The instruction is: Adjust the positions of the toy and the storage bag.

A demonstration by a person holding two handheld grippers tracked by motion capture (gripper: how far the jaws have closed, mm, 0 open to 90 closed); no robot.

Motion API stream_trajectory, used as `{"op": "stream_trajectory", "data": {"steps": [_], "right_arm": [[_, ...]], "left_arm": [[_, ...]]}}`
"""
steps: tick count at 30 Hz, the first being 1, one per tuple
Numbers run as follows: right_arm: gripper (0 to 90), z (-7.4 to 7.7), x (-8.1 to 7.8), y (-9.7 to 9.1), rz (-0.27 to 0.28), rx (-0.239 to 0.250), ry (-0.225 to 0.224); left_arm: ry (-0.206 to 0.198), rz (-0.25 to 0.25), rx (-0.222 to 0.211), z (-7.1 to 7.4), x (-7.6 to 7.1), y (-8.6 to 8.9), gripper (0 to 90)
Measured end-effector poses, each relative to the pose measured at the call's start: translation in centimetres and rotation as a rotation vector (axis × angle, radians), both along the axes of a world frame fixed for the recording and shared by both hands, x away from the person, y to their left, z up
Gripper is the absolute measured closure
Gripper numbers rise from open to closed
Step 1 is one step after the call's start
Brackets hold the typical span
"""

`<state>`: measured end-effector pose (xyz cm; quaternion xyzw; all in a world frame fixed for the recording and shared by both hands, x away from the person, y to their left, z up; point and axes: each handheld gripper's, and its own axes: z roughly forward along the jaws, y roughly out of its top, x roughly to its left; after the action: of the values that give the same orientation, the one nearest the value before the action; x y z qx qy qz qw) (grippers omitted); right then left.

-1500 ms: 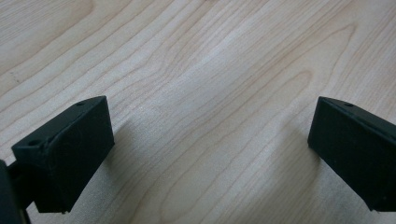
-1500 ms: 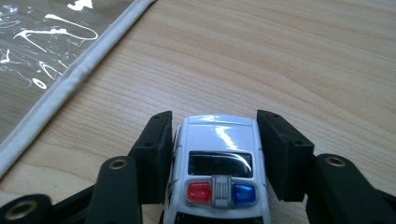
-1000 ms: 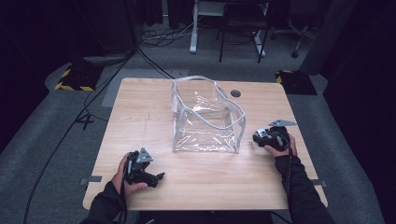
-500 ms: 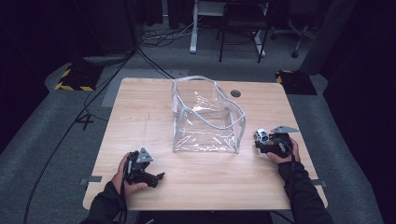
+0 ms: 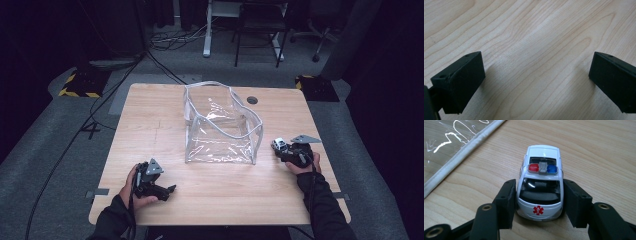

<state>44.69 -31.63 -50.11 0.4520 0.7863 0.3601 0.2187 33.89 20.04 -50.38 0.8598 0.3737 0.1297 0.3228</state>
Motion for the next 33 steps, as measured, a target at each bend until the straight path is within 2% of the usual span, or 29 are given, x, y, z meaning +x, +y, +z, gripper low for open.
{"op": "stream_trajectory", "data": {"steps": [12,14,17,18,19,20,24,25,26,27,28,30,31,32,33], "right_arm": [[48.3,0.0,-0.1,0.0,-0.005,0.007,0.005],[48.2,0.0,-0.1,0.0,-0.006,0.008,0.003],[48.2,0.0,-0.1,0.0,-0.007,0.008,0.001],[48.2,0.0,-0.1,0.0,-0.006,0.007,0.003],[48.2,0.0,-0.1,0.0,-0.007,0.008,0.003],[48.2,0.0,-0.1,0.0,-0.007,0.008,0.002],[48.1,0.0,-0.1,0.0,-0.007,0.008,0.002],[48.1,0.0,-0.1,0.0,-0.007,0.008,0.001],[48.1,0.0,-0.1,0.0,-0.007,0.008,0.001],[48.1,0.0,-0.1,0.0,-0.007,0.009,0.001],[48.1,0.0,-0.1,0.0,-0.006,0.009,0.001],[48.1,0.0,-0.1,0.0,-0.006,0.009,0.001],[48.1,0.0,-0.1,0.0,-0.006,0.009,0.001],[48.1,0.0,-0.1,0.0,-0.006,0.009,0.001],[48.1,0.0,-0.1,0.0,-0.005,0.009,0.001]], "left_arm": [[0.008,-0.006,-0.005,0.0,0.2,-0.1,0.5],[0.000,-0.014,-0.001,0.0,0.5,-0.4,0.6],[0.002,-0.022,-0.003,0.0,1.1,-1.4,0.6],[-0.008,-0.038,0.003,0.0,1.4,-1.8,0.6],[0.006,-0.037,-0.007,0.0,1.6,-2.3,0.6],[0.000,-0.050,0.002,0.1,1.8,-2.6,0.6],[0.011,-0.075,-0.005,0.1,2.9,-4.3,0.7],[-0.003,-0.081,-0.010,0.1,3.1,-4.8,5.5],[0.000,-0.080,-0.016,0.1,3.3,-5.1,5.5],[-0.015,-0.078,-0.020,0.2,3.5,-5.5,8.5],[-0.030,-0.055,-0.024,0.3,4.1,-6.2,17.8],[-0.036,-0.040,-0.032,0.2,4.4,-6.5,19.0],[-0.052,-0.030,-0.027,0.3,4.7,-6.7,23.3],[-0.054,-0.027,-0.032,0.3,4.9,-6.9,28.8],[-0.049,-0.020,-0.034,0.4,5.2,-7.1,30.2]]}}
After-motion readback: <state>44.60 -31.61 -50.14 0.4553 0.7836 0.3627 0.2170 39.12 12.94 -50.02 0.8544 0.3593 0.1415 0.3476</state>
